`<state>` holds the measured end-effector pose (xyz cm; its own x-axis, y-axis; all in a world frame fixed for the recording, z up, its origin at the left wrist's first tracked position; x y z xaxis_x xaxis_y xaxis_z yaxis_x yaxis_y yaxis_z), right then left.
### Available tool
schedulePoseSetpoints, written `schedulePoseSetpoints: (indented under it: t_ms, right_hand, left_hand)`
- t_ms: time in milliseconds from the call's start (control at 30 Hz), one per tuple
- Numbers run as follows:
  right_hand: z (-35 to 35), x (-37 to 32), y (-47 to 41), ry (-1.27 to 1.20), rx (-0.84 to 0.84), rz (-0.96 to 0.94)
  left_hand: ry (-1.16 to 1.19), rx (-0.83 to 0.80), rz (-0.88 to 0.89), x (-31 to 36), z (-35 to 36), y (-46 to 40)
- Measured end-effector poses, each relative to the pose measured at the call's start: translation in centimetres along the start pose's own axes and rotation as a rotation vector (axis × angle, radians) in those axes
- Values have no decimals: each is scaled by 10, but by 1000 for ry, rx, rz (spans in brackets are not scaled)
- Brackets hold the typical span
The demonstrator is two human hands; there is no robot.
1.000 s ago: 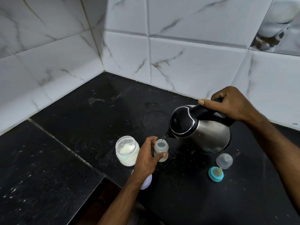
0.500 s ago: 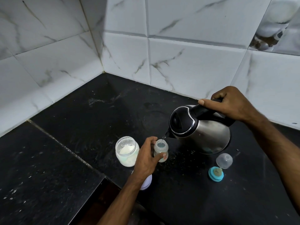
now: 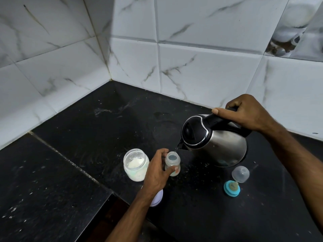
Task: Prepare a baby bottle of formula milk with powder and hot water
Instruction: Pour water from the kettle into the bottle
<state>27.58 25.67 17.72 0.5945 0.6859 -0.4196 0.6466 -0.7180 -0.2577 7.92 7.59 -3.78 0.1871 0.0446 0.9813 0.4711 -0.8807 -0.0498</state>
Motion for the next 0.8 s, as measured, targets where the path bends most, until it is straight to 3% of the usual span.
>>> schedulePoseSetpoints:
  t_ms: [800]
  right_hand:
    - [-2, -3, -1, 5, 9, -22]
  left_hand:
    - [-12, 5, 7, -2, -1, 0]
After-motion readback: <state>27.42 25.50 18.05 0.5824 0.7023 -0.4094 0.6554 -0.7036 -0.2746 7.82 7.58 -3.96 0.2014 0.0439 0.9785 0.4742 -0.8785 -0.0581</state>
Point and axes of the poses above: each hand's wrist, its own y-axis away from the middle knuckle, its own z-axis out of the palm, x = y × z, the point moved 8 cm from there along -y, towards the middle knuckle, and after that the axes turned 12 degrees about y, right-handed, at the moved point
